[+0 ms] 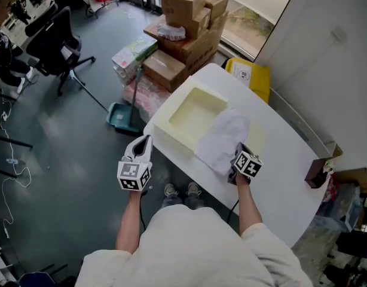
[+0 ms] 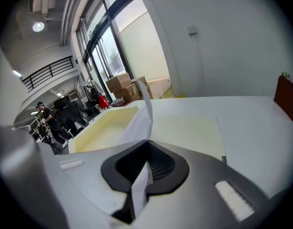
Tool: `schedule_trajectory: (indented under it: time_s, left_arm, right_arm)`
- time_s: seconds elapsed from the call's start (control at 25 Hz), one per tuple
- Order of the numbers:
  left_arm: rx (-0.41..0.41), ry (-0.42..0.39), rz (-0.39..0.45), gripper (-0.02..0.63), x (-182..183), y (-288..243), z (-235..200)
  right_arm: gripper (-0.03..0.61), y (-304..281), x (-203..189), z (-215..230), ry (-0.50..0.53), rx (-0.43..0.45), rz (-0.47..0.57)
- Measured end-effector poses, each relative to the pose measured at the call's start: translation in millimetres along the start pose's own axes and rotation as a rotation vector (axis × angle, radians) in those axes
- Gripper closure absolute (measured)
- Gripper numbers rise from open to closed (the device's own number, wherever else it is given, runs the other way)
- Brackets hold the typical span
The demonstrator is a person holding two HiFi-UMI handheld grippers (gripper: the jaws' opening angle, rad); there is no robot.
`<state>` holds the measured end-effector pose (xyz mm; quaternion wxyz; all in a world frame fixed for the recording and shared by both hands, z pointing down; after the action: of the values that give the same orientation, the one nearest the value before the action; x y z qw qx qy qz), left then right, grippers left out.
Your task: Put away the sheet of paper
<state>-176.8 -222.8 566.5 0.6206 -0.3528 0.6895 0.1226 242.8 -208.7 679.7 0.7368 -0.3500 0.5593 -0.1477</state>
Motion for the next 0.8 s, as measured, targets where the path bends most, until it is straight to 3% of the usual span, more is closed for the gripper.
schedule_trajectory:
  time_s: [0.32,0.8]
  left_arm:
    - [0.015,0.005,-0.002,0.611,-0.6,-2.8,-1.6]
    - [0.03,0.007,-0.013,0.611,2.6,-14.7,-5.1]
  right_arm:
    - [0.577,-14.5,-4.1,1.7,0.027,-0.042,-0.05]
    - [0.577,-38.2,3.9,5.2,-0.058,-0.068,-0.085]
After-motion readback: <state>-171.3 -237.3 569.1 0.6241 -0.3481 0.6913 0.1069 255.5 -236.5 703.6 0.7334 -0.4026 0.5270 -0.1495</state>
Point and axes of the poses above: the fingertips, and each gripper's own axes: y backward along the fingers, z to its right, x out of its top, the point moved 5 cm from there along y, backward along the fingers, and after that the axes turned 13 degrees about -x, right-handed, at the moved point
